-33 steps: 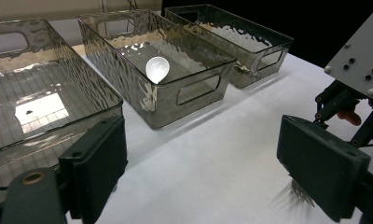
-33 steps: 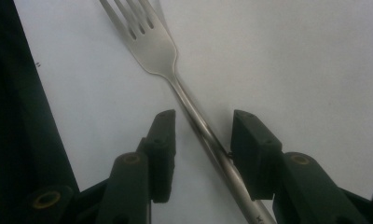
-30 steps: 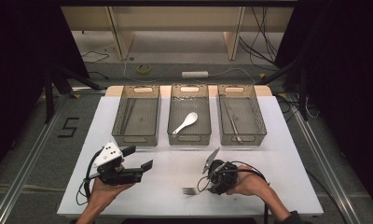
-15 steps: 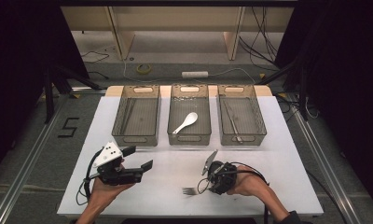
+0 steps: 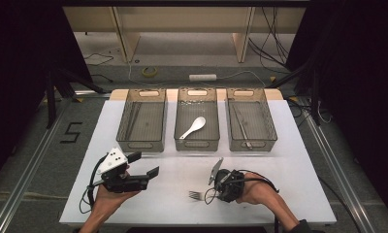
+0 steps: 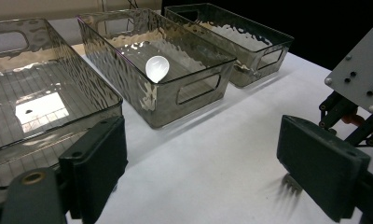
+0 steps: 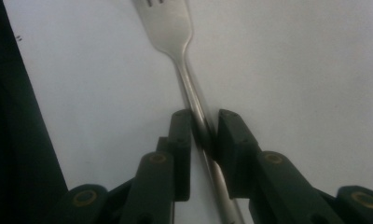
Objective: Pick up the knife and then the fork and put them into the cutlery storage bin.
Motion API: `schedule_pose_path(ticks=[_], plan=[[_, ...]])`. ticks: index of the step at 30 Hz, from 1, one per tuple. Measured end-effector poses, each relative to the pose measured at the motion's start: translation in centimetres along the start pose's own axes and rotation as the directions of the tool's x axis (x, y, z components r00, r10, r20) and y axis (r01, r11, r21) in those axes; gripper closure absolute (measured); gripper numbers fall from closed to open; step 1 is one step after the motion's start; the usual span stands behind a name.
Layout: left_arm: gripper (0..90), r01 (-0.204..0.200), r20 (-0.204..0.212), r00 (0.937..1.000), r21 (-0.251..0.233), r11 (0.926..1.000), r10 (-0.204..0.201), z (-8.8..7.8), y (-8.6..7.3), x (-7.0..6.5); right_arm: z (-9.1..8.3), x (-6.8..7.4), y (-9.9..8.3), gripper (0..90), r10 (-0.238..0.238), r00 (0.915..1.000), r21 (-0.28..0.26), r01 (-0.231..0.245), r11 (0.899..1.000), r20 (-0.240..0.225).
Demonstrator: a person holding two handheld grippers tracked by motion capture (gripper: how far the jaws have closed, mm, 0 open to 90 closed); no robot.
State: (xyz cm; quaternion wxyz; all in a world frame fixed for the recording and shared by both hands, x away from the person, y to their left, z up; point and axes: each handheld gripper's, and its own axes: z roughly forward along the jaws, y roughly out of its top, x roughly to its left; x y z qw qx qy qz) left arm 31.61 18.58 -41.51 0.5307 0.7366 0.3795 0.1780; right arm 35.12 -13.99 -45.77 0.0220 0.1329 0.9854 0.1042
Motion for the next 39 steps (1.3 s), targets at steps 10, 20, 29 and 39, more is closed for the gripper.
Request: schedule_pose_path(ticks=[10, 20, 29, 39], plan=[[15.5, 0.000, 0.000, 1.0000, 0.000, 1.0000, 0.000, 0.0, 0.0, 0.0, 0.0, 0.1, 0.2, 84.3, -0.014, 0.9999, 0.008, 0.014, 1.000, -0.008], [15.4, -0.001, 0.001, 1.0000, -0.002, 1.0000, 0.001, 0.0, 0.0, 0.0, -0.4, 0.1, 0.3, 85.0, -0.013, 0.9999, 0.015, 0.013, 1.000, 0.005], [15.4, 0.001, 0.001, 1.0000, -0.004, 1.0000, -0.001, 0.0, 0.0, 0.0, -2.3, -0.6, -0.3, 85.2, 0.024, 0.9993, -0.050, -0.022, 0.998, 0.028], [15.4, 0.005, -0.001, 1.0000, -0.010, 0.9999, -0.005, -0.1, 0.0, 0.1, -4.8, -2.4, -1.6, 85.2, 0.108, 0.9938, -0.157, -0.103, 0.982, 0.025]])
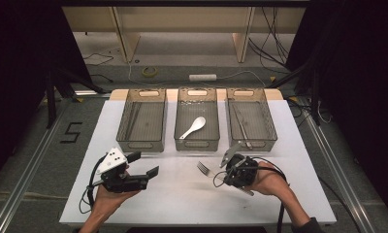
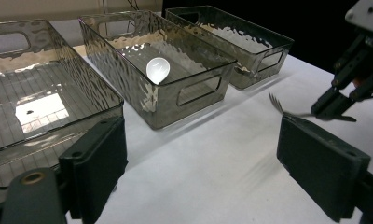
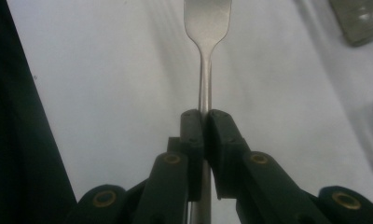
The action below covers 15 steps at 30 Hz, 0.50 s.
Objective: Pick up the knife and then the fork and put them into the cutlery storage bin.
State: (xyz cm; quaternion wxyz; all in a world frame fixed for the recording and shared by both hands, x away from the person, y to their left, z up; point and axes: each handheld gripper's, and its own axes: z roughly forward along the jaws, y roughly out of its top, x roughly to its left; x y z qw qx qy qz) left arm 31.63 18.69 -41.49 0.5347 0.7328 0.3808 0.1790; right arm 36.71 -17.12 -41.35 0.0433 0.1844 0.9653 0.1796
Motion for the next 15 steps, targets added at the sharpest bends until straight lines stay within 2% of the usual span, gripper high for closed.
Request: schedule_pose_path(ticks=[1, 6, 7, 8, 15], plan=[[15.4, 0.000, 0.000, 1.0000, -0.002, 1.0000, 0.000, 0.0, 0.0, 0.0, -0.4, -0.2, 0.0, 85.2, 0.023, 0.9997, -0.011, -0.023, 1.000, 0.002], [15.4, 0.009, 0.000, 1.0000, -0.006, 0.9999, -0.009, 0.0, 0.0, 0.0, -2.1, -1.8, -0.3, 85.2, 0.079, 0.9969, -0.091, -0.078, 0.993, 0.005], [15.4, 0.006, 0.000, 1.0000, -0.004, 1.0000, -0.006, 0.0, 0.0, 0.1, -2.5, -2.1, -0.4, 85.2, 0.107, 0.9943, -0.099, -0.106, 0.989, 0.002], [15.5, 0.007, 0.000, 1.0000, -0.003, 1.0000, -0.007, 0.0, 0.0, 0.1, -2.7, -2.5, -0.5, 85.2, 0.108, 0.9941, -0.123, -0.107, 0.987, 0.007], [15.4, 0.010, -0.003, 0.9999, -0.006, 0.9999, -0.010, 0.0, 0.0, 0.1, -4.3, -4.9, -1.1, 85.2, 0.186, 0.9825, -0.198, -0.180, 0.964, 0.013]])
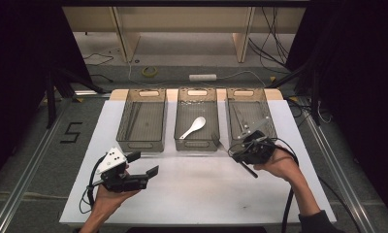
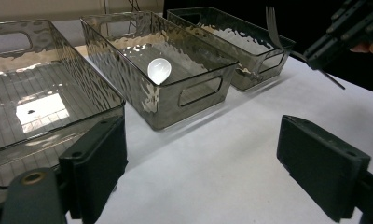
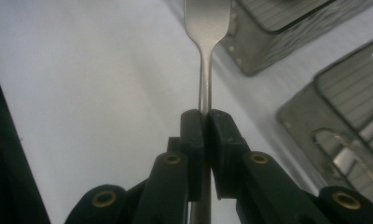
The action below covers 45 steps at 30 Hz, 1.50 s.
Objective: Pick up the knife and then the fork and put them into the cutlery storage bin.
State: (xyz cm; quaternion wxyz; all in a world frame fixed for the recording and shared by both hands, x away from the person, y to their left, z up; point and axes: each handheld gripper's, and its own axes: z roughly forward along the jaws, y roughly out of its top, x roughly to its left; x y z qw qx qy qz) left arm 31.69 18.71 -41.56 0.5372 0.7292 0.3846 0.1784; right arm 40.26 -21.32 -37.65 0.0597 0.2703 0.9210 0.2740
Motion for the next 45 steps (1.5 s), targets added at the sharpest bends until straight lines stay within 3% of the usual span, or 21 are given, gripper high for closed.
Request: schedule_pose_path(ticks=[6, 16, 27, 45], plan=[[15.4, 0.000, -0.002, 1.0000, -0.004, 1.0000, 0.000, -0.1, 0.0, 0.1, -1.1, -2.0, 0.6, 85.1, 0.063, 0.9978, -0.075, -0.062, 0.995, 0.021], [15.4, -0.002, -0.002, 1.0000, -0.008, 1.0000, 0.002, -0.1, 0.0, 0.1, -2.1, -4.7, 2.3, 85.2, 0.156, 0.9867, -0.167, -0.146, 0.975, 0.047], [15.4, 0.004, -0.003, 1.0000, -0.016, 0.9999, -0.004, -0.2, 0.0, 0.1, -2.7, -7.7, 3.1, 85.1, 0.235, 0.9695, -0.214, -0.215, 0.953, 0.071], [15.5, 0.004, -0.003, 1.0000, -0.016, 0.9999, -0.004, -0.2, 0.0, 0.1, -2.3, -10.9, 3.6, 85.2, 0.347, 0.9329, -0.266, -0.313, 0.912, 0.095]])
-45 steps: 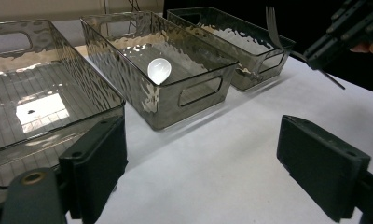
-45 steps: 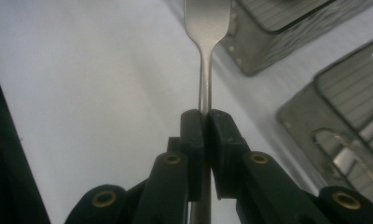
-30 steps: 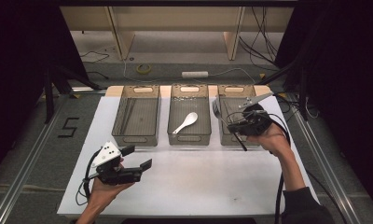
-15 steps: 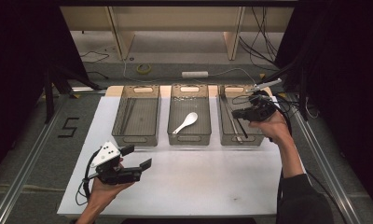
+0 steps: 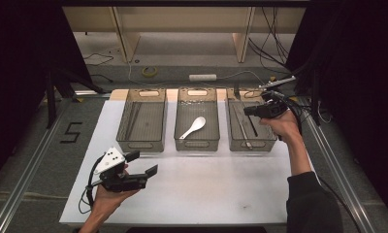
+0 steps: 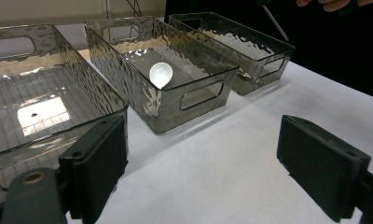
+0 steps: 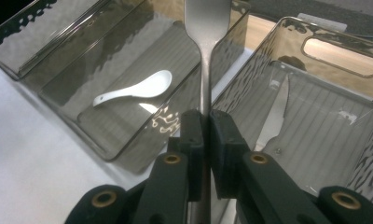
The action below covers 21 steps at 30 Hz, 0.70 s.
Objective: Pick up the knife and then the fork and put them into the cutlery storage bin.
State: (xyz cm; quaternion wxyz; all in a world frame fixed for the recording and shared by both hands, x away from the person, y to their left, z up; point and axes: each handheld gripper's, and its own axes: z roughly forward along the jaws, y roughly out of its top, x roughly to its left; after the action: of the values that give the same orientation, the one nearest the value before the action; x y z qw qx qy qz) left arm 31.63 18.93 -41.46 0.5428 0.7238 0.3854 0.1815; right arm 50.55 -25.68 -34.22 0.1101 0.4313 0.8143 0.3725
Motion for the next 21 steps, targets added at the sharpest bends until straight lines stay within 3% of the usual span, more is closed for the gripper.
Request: schedule_pose_path(ticks=[21], plan=[[15.4, -0.003, 0.000, 1.0000, -0.002, 1.0000, 0.003, 0.0, 0.0, -0.1, 2.0, -1.5, 0.0, 85.1, 0.081, 0.9927, -0.037, -0.078, 0.996, 0.089]])
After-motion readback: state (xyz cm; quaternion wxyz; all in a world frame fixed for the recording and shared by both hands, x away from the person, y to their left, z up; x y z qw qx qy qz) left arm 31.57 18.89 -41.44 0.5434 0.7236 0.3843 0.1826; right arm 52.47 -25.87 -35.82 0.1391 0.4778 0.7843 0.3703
